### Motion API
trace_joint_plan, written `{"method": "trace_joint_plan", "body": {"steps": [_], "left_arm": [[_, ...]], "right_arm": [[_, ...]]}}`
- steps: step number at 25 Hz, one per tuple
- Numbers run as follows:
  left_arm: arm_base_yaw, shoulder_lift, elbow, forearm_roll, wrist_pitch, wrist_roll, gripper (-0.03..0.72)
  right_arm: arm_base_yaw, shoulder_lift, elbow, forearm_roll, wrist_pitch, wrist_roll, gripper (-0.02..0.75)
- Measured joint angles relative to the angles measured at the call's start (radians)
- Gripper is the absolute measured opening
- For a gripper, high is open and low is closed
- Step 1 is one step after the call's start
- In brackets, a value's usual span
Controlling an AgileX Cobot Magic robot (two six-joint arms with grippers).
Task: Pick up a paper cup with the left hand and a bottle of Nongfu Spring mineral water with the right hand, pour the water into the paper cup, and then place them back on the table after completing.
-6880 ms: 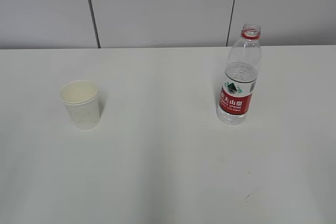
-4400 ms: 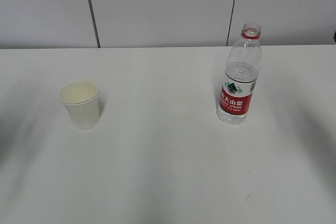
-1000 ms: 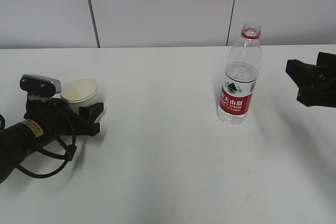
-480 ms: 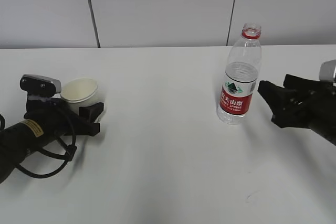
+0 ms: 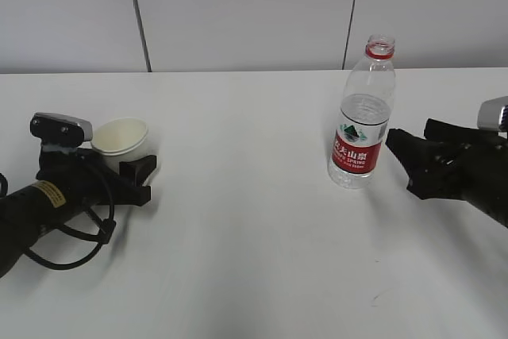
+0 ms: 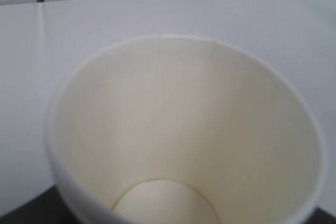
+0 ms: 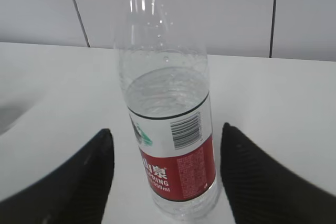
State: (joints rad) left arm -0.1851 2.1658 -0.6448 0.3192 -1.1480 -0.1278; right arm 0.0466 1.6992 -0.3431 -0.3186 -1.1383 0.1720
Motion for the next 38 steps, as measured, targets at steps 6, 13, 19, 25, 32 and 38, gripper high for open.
{"method": "trace_joint_plan", "body": {"steps": [6, 13, 19, 25, 32, 38], "left_arm": [[0.0, 0.0, 0.0, 0.0, 0.0, 0.0, 0.415], [0.0, 0.0, 0.0, 0.0, -0.001, 0.0, 0.414], [0.0, 0.0, 0.0, 0.0, -0.001, 0.0, 0.414], [0.0, 0.0, 0.0, 0.0, -0.002, 0.0, 0.413], [0.0, 0.0, 0.0, 0.0, -0.002, 0.0, 0.413], [0.0, 0.0, 0.0, 0.0, -0.002, 0.0, 0.413]], "right_arm": [[0.0, 0.018, 0.0, -0.004, -0.002, 0.0, 0.482], [0.0, 0.073, 0.0, -0.002, -0.002, 0.0, 0.643], [0.0, 0.139, -0.052, 0.004, -0.002, 0.0, 0.668], [0.0, 0.218, -0.14, -0.024, -0.002, 0.002, 0.67], [0.0, 0.298, -0.247, -0.051, -0.002, 0.025, 0.669], [0.002, 0.393, -0.346, -0.097, -0.006, 0.069, 0.669]]}}
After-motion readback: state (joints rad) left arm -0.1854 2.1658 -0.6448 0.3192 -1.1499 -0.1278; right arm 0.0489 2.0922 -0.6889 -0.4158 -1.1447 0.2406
